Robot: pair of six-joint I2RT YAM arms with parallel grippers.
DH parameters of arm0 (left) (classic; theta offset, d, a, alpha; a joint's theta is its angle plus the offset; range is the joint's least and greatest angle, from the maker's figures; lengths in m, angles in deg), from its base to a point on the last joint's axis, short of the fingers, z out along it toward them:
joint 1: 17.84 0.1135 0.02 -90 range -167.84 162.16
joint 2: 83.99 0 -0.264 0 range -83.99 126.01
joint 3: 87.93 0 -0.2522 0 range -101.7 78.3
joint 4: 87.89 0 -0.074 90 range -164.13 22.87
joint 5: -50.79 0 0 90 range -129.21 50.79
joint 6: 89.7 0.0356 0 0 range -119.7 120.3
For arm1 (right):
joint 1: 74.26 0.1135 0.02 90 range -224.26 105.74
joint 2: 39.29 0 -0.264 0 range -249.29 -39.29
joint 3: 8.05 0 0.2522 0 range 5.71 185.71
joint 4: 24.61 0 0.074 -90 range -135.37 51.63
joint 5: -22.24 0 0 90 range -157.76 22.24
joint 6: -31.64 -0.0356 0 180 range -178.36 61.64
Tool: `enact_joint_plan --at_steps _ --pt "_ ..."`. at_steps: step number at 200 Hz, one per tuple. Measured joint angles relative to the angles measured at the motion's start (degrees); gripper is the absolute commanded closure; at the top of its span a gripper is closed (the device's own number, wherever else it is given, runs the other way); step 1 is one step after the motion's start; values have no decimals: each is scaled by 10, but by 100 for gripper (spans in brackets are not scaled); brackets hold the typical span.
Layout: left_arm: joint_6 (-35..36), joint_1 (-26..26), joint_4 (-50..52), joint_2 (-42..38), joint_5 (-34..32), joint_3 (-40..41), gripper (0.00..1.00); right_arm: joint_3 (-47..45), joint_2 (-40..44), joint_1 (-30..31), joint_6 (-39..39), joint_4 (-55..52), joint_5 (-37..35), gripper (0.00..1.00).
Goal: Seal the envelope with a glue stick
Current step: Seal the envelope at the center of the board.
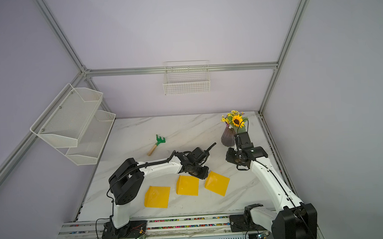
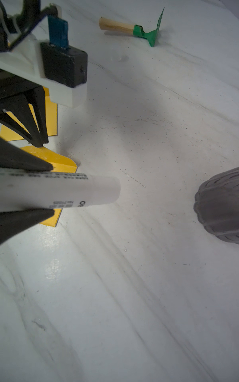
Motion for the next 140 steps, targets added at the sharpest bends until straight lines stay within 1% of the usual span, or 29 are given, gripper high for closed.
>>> enact_joint_plan --at_steps 51,96,140 --pt "2 0 5 4 2 -5 100 0 0 0 0 1 3 100" --pt "21 9 15 4 -9 -15 100 0 0 0 0 1 3 100" --pt "60 58 67 10 -34 -69 100 0 0 0 0 1 3 100"
